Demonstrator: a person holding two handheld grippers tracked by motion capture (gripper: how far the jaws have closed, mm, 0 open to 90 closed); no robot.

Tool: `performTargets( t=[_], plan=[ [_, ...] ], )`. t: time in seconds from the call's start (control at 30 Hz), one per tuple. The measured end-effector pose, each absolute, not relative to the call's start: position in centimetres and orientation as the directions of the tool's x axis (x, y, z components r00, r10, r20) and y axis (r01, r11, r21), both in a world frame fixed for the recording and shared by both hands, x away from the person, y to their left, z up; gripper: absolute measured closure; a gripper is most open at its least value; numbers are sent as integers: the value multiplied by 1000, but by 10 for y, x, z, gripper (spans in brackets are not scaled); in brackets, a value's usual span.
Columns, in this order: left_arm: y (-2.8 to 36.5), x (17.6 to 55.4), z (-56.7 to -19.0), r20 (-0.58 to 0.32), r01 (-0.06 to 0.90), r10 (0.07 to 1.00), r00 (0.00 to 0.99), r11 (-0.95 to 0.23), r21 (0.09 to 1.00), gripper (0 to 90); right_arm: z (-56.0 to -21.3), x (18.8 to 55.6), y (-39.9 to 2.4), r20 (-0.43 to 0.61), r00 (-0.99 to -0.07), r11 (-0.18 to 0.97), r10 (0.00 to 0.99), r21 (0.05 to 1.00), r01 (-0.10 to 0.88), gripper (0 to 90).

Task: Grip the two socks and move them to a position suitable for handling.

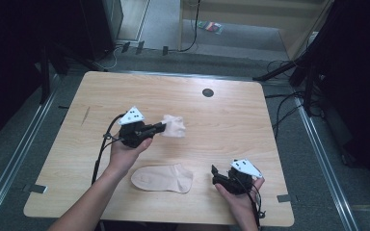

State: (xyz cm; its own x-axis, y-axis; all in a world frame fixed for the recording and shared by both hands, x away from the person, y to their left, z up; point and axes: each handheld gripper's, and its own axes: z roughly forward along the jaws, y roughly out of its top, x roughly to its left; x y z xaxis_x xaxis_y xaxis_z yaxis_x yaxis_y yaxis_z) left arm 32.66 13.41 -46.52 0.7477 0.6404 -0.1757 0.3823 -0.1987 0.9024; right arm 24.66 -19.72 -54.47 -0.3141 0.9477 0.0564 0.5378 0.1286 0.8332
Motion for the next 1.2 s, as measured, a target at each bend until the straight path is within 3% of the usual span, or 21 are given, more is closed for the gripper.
performTargets(
  t=[0.1, 0.3, 0.33, 0.43, 0.47, 0.5, 0.6, 0.63, 0.77, 0.97, 1.2],
  plan=[
    [128, 335, -485, -165, 394, 566, 808, -311, 865, 900, -545, 247, -197, 55, -314, 130, 948, 833, 538, 138],
    [140, 346, -513, -180, 461, 574, 799, -391, 797, 900, -543, 242, -193, 6, -306, 158, 952, 848, 506, 179],
    [149, 350, -518, -201, 495, 606, 770, -368, 787, 864, -541, 241, -191, -2, -301, 159, 954, 852, 498, 189],
    [159, 353, -520, -215, 527, 644, 734, -341, 779, 637, -530, 243, -185, 25, -332, 145, 943, 867, 476, 235],
    [162, 353, -519, -221, 533, 652, 725, -329, 779, 637, -530, 243, -185, 25, -332, 145, 943, 867, 476, 235],
    [174, 347, -516, -237, 531, 671, 702, -272, 802, 524, -517, 245, -177, 30, -361, 143, 932, 886, 441, 296],
    [187, 337, -513, -260, 528, 692, 673, -204, 824, 449, -505, 249, -167, 25, -411, 163, 911, 894, 416, 354],
    [201, 325, -512, -289, 523, 719, 632, -120, 844, 433, -498, 259, -156, 25, -452, 183, 892, 893, 410, 427],
    [227, 302, -521, -339, 523, 775, 533, 14, 852, 422, -495, 288, -130, 47, -517, 209, 855, 880, 425, 515],
    [249, 288, -536, -348, 544, 807, 478, 40, 838, 432, -507, 327, -100, 69, -559, 253, 826, 841, 478, 549],
    [253, 286, -542, -367, 559, 816, 446, 66, 827, 445, -517, 368, -81, 162, -533, 207, 830, 798, 565, 575]
  ],
)
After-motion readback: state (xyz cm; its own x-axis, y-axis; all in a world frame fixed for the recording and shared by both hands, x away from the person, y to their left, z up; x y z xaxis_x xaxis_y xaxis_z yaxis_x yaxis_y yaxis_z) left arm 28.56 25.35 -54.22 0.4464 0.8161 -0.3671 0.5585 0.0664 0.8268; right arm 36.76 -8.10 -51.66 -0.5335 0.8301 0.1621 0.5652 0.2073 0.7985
